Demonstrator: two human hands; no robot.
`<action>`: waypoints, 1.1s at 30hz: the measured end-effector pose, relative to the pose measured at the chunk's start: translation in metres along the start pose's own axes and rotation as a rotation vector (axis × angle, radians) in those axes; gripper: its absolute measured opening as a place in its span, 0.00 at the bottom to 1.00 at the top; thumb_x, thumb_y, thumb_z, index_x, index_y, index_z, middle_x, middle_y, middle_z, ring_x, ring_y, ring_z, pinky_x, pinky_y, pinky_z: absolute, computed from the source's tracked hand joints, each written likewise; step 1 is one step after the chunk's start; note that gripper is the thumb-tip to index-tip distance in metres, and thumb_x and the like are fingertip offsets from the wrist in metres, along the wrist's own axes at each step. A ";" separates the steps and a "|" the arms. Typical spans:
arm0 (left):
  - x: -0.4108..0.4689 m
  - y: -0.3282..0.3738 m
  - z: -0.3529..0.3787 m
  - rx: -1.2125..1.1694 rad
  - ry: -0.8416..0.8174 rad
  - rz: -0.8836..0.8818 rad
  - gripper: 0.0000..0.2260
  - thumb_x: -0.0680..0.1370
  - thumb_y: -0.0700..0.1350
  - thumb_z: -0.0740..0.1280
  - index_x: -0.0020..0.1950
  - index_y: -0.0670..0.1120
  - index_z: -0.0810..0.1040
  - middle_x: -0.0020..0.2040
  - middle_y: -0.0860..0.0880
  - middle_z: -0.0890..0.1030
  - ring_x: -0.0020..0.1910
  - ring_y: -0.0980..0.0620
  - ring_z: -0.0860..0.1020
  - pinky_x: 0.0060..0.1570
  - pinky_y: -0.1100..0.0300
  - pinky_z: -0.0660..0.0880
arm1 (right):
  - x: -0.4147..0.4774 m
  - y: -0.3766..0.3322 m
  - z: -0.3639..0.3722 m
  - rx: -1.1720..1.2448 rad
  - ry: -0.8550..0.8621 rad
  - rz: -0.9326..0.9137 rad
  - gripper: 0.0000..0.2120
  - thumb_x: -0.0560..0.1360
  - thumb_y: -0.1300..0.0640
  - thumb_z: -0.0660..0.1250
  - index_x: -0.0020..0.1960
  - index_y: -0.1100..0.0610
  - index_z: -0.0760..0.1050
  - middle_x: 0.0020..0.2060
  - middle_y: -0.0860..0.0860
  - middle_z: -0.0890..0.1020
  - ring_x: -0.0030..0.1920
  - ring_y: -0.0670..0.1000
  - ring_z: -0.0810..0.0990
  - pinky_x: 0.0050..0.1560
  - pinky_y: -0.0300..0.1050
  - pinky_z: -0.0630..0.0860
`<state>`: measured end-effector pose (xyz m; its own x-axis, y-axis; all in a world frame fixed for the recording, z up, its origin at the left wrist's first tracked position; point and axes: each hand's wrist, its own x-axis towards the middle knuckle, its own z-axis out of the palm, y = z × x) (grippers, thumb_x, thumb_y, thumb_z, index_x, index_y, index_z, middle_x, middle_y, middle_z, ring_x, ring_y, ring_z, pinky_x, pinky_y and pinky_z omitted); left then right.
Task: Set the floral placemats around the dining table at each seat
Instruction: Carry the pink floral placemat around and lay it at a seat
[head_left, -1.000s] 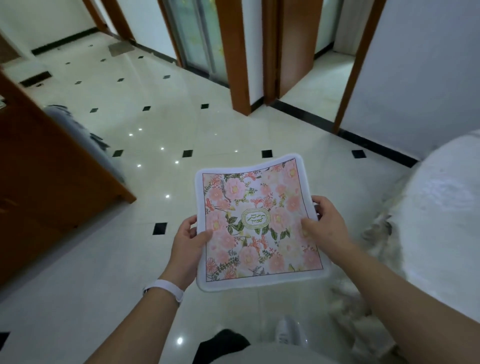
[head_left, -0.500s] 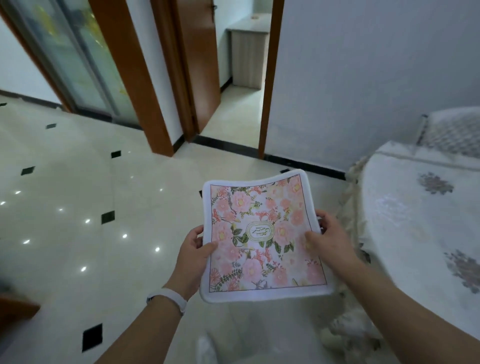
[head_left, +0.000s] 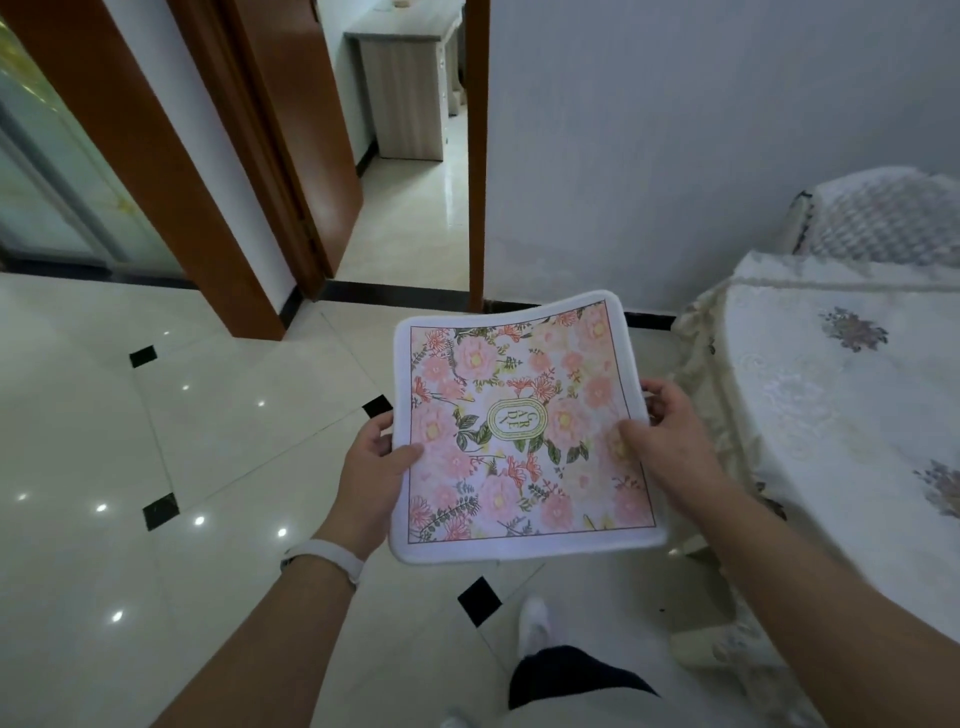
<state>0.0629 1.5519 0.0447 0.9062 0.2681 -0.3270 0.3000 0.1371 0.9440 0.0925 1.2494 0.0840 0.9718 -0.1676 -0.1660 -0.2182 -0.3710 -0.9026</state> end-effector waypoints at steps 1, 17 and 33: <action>0.012 0.002 0.002 0.011 -0.003 -0.004 0.17 0.77 0.33 0.67 0.63 0.47 0.74 0.47 0.44 0.83 0.36 0.48 0.82 0.34 0.55 0.79 | 0.009 0.001 0.002 0.005 0.007 0.005 0.20 0.74 0.61 0.66 0.62 0.47 0.70 0.52 0.48 0.81 0.45 0.50 0.84 0.45 0.55 0.83; 0.231 0.080 0.123 0.121 -0.016 -0.052 0.16 0.76 0.32 0.64 0.61 0.47 0.75 0.46 0.44 0.83 0.38 0.45 0.83 0.36 0.52 0.80 | 0.256 -0.027 -0.006 0.168 -0.025 0.056 0.15 0.77 0.66 0.64 0.60 0.53 0.70 0.49 0.51 0.80 0.42 0.48 0.83 0.31 0.35 0.79; 0.390 0.147 0.267 0.239 -0.252 -0.029 0.16 0.76 0.32 0.64 0.58 0.49 0.77 0.51 0.43 0.84 0.46 0.41 0.84 0.45 0.45 0.81 | 0.381 -0.027 -0.072 0.232 0.247 0.167 0.16 0.77 0.64 0.65 0.61 0.51 0.69 0.48 0.48 0.81 0.43 0.49 0.84 0.40 0.49 0.82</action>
<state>0.5399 1.4217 0.0680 0.9326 0.0199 -0.3605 0.3607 -0.0937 0.9280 0.4618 1.1302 0.0738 0.8675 -0.4338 -0.2436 -0.3184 -0.1077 -0.9418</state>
